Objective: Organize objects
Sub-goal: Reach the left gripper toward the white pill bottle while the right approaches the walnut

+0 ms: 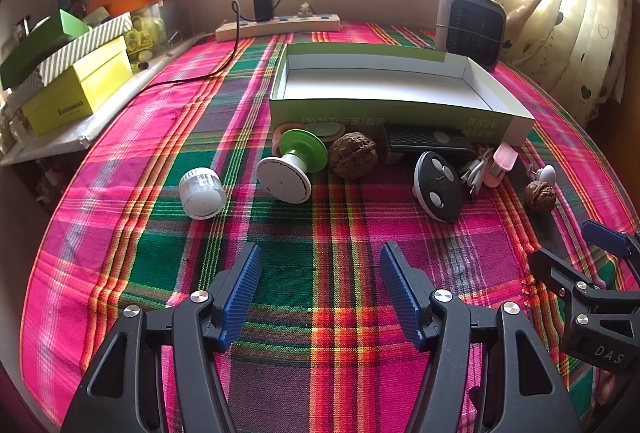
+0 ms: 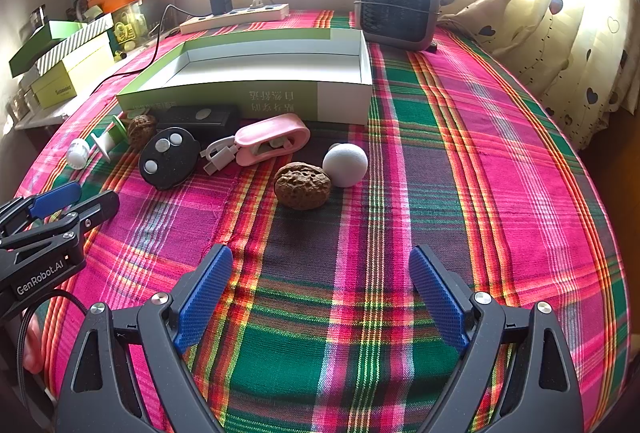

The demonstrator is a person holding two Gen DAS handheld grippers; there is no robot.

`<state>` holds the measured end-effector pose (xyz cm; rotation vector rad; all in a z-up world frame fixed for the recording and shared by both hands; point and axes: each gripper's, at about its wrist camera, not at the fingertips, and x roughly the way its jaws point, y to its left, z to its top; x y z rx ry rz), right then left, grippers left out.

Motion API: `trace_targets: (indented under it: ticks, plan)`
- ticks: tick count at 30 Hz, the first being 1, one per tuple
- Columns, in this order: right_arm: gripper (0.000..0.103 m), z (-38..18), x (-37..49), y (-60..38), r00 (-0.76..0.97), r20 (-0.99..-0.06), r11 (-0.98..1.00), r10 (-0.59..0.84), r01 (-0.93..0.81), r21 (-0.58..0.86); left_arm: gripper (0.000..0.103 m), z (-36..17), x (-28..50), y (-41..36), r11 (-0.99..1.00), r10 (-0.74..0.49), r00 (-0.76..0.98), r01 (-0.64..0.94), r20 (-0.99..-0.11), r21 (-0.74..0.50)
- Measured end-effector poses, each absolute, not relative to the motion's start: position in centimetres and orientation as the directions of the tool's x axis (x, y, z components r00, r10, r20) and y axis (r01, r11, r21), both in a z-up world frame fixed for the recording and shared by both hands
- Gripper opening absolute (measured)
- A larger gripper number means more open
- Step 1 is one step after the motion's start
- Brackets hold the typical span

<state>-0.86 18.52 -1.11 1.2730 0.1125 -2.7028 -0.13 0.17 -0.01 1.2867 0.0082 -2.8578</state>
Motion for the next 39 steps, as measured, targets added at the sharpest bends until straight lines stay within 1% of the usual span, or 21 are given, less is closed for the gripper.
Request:
trace_targets:
  ticks: [8, 15, 16, 18, 19, 20, 22, 26, 30, 34, 35, 39]
  plan:
    - [0.090, -1.2, -0.8, 18.5, -0.628, -0.771, -0.986, -0.107, 0.168, 0.000, 0.061, 0.1, -0.2, 0.4, -1.000, 0.006, -0.664, -0.011, -0.748, 0.002]
    - [0.090, -1.0, -0.9, 18.7, -0.625, -0.771, -0.983, -0.123, 0.183, 0.009, 0.061, 0.2, -0.2, -0.3, -0.998, 0.047, -0.654, -0.056, -0.755, -0.013]
    - [0.088, -1.0, -0.9, 18.8, -0.624, -0.770, -0.982, -0.131, 0.187, 0.016, 0.061, 0.3, -0.2, -0.5, -0.998, 0.048, -0.650, -0.057, -0.758, -0.015]
    - [0.082, -0.8, -1.2, 18.9, -0.623, -0.766, -0.980, -0.157, 0.197, 0.040, 0.061, 0.3, -0.2, -1.1, -0.999, 0.047, -0.649, -0.048, -0.760, -0.022]
    - [0.076, -0.7, -1.2, 18.9, -0.623, -0.765, -0.979, -0.162, 0.201, 0.044, 0.061, 0.4, -0.3, -1.4, -0.999, 0.047, -0.648, -0.041, -0.760, -0.026]
    - [0.072, -0.6, -1.4, 19.0, -0.619, -0.766, -0.977, -0.172, 0.208, 0.052, 0.060, 0.4, -0.3, -1.7, -0.999, 0.050, -0.649, -0.036, -0.759, -0.035]
    - [0.068, -0.4, -1.7, 19.0, -0.610, -0.767, -0.973, -0.196, 0.219, 0.074, 0.060, 0.6, -0.4, -2.5, -0.998, 0.052, -0.658, -0.022, -0.751, -0.051]
    - [0.060, -0.3, -2.2, 19.0, -0.610, -0.766, -0.971, -0.201, 0.225, 0.076, 0.060, 1.1, -0.6, -3.8, -0.998, 0.055, -0.676, -0.008, -0.735, -0.067]
    - [0.058, -0.2, -2.6, 18.5, -0.607, -0.768, -0.967, -0.205, 0.249, 0.062, 0.061, 0.9, -1.4, -5.4, -0.995, 0.045, -0.670, 0.037, -0.741, -0.094]
    - [0.055, -0.3, -3.3, 18.5, -0.601, -0.773, -0.966, -0.202, 0.250, 0.059, 0.060, 0.9, -2.1, -6.0, -0.992, 0.078, -0.669, 0.023, -0.739, -0.125]
    - [0.053, -0.4, -3.4, 18.4, -0.599, -0.775, -0.966, -0.203, 0.250, 0.060, 0.060, 0.8, -2.1, -6.1, -0.992, 0.073, -0.666, 0.026, -0.742, -0.121]
    - [0.053, -0.4, -3.7, 18.2, -0.597, -0.777, -0.965, -0.201, 0.258, 0.051, 0.060, 0.6, -2.4, -6.7, -0.992, 0.049, -0.668, 0.052, -0.742, -0.113]
